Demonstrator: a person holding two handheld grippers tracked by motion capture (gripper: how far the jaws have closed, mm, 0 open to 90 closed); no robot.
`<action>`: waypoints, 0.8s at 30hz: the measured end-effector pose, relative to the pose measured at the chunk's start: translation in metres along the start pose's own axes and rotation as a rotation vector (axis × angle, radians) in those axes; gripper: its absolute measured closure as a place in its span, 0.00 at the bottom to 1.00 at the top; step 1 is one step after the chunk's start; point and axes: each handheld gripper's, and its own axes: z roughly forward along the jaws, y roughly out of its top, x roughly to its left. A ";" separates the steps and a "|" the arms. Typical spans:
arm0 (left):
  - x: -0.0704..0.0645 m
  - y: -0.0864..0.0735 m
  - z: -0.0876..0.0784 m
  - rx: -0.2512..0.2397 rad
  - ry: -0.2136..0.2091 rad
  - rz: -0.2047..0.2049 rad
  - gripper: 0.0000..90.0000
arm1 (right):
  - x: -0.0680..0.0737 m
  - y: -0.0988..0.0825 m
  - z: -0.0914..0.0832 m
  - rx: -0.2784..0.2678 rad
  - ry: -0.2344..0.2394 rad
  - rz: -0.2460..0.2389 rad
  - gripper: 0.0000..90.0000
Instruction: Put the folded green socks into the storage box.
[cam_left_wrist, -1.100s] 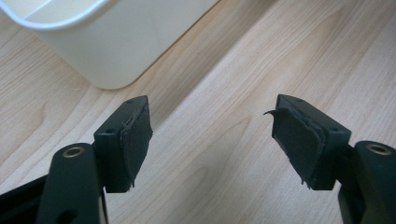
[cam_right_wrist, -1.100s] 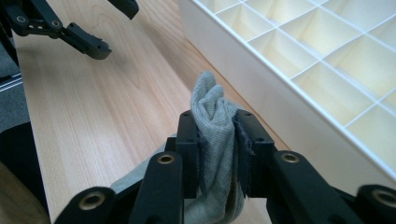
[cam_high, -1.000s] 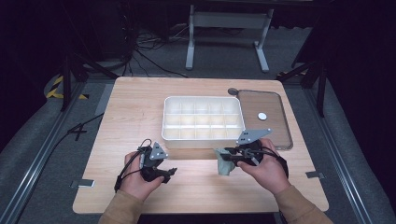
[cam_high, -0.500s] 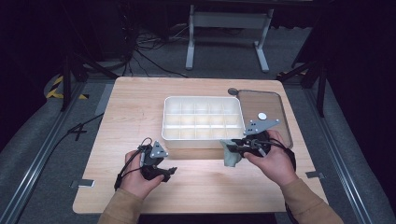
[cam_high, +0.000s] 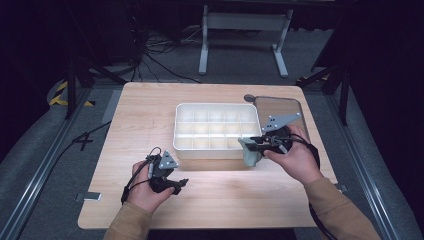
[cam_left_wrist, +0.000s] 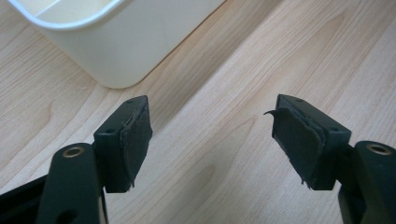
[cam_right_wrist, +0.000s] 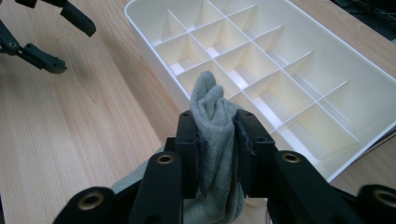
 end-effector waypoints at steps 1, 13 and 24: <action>0.000 0.000 0.000 -0.001 0.001 -0.005 0.32 | -0.002 0.002 0.000 -0.002 -0.001 0.003 0.81; 0.005 0.000 -0.004 -0.012 0.000 -0.010 0.33 | -0.020 0.016 -0.001 0.013 -0.014 -0.053 0.81; 0.007 -0.004 -0.011 -0.015 0.021 -0.015 0.33 | -0.031 0.031 0.011 0.039 -0.028 -0.106 0.80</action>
